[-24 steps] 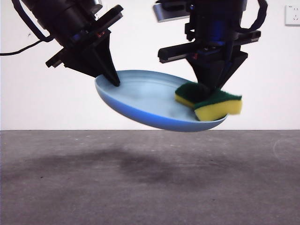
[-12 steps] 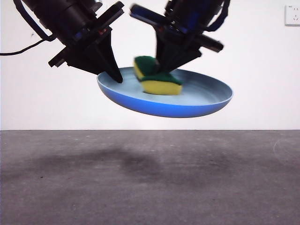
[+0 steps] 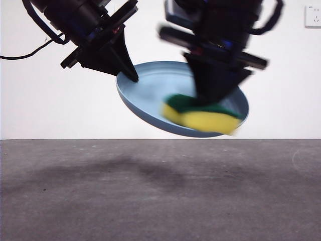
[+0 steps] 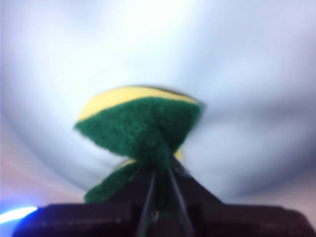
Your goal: Pick up the plate,pick up the cloth,clean the plate with the cloth
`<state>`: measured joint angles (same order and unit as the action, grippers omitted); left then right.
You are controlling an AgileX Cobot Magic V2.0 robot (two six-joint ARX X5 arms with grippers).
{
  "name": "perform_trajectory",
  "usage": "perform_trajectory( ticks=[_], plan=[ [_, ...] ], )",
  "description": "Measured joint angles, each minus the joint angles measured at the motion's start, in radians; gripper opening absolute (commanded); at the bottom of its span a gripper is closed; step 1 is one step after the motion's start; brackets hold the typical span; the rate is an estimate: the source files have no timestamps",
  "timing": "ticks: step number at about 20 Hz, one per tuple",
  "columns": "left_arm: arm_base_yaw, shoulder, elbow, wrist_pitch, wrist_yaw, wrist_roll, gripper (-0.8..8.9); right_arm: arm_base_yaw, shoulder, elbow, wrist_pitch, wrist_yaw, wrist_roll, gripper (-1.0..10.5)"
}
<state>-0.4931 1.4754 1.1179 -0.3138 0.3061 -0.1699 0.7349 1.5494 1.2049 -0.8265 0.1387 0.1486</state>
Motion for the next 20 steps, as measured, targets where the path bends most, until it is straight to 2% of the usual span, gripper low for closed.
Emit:
perform_trajectory(
  ticks=[1, 2, 5, 7, 10, 13, 14, 16, 18, 20],
  plan=[
    [0.004, 0.000, 0.000, -0.018, -0.001, 0.000, -0.08, 0.000, 0.000, 0.000, 0.002, 0.098, -0.003, -0.2],
    [0.006, 0.000, 0.000, -0.032, -0.002, 0.000, -0.08, -0.001, 0.000, 0.000, 0.011, 0.161, -0.004, -0.2],
    [0.007, 0.000, 0.000, -0.074, -0.001, 0.000, -0.08, -0.003, 0.000, -0.001, 0.074, 0.291, -0.006, -0.2],
    [0.007, 0.000, 0.000, -0.088, 0.000, 0.000, -0.08, -0.003, 0.000, -0.001, 0.138, 0.315, -0.007, -0.2],
    [0.009, 0.000, 0.000, -0.098, 0.017, 0.000, -0.08, -0.004, 0.000, -0.001, 0.258, 0.299, -0.010, -0.2],
    [0.011, 0.000, 0.000, -0.105, 0.043, 0.000, -0.08, -0.008, 0.000, -0.001, 0.368, 0.179, -0.014, -0.2],
    [0.011, 0.000, 0.000, -0.108, 0.045, 0.000, -0.08, -0.008, 0.000, -0.001, 0.399, 0.117, -0.014, -0.2],
    [0.015, 0.000, 0.000, -0.109, 0.051, 0.001, -0.08, -0.011, 0.000, -0.001, 0.442, -0.071, -0.005, -0.2],
    [0.020, 0.000, 0.000, -0.094, 0.073, 0.010, -0.08, -0.010, -0.001, -0.001, 0.421, -0.225, 0.003, -0.2],
    [0.036, 0.000, 0.000, -0.061, 0.085, 0.011, -0.08, -0.010, -0.002, -0.001, 0.356, -0.295, 0.009, -0.2]
  ],
)
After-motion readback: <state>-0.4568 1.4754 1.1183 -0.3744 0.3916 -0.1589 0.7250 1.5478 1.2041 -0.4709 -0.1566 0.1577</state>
